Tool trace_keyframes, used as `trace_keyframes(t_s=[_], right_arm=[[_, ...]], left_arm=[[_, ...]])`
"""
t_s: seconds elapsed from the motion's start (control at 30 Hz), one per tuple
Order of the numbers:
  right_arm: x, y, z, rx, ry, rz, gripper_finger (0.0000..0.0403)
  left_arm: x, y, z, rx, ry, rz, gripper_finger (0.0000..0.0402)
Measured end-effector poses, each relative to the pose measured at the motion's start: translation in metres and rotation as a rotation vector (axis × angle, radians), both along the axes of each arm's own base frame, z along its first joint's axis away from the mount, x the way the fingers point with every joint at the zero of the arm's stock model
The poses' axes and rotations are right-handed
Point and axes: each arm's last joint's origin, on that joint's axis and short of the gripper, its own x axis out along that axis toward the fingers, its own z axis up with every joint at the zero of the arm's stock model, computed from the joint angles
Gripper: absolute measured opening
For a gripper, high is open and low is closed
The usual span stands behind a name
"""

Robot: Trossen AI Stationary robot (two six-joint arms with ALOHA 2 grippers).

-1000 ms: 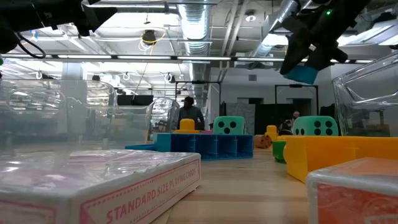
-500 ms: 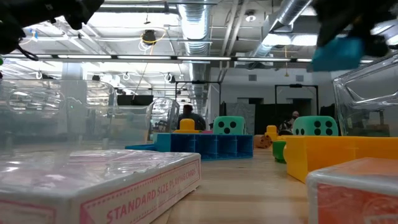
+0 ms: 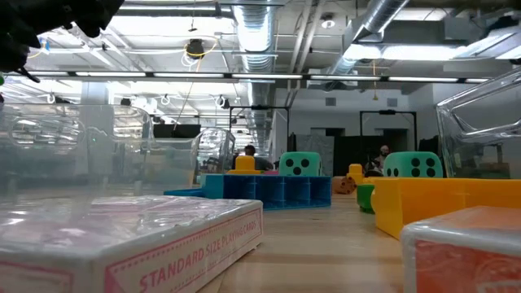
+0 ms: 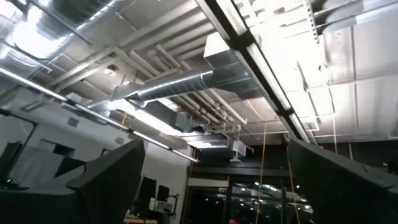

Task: Pick & Place Toys
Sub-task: Put the blue game piece into the bottom right transparent bin

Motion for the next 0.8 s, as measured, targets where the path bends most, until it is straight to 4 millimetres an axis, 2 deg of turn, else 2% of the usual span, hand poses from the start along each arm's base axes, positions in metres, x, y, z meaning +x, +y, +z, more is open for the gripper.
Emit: trace_keyframes(t_s=[0.17, 0.27, 0.43, 0.6, 0.8], right_arm=[[-0.017, 0.017, -0.01, 0.039, 0.054, -0.057, 0.0256], [-0.017, 0.024, -0.015, 0.051, 0.08, -0.043, 0.0256], [-0.015, 0.025, -0.023, 0.042, 0.188, -0.045, 0.0256], [-0.021, 0.023, -0.029, 0.01, 0.333, -0.038, 0.0256], [-0.023, 0.024, -0.03, 0.0, 0.353, -0.035, 0.0256]], left_arm=[[0.002, 0.0, 0.006, 0.046, -0.007, -0.031, 0.0392], [0.009, 0.0, 0.008, 0.053, 0.02, -0.039, 0.0392], [0.028, 0.002, 0.015, 0.053, 0.072, -0.033, 0.0392], [0.051, 0.01, 0.017, 0.042, 0.141, -0.005, 0.0392], [0.075, 0.019, 0.017, 0.029, 0.204, 0.03, 0.0392]])
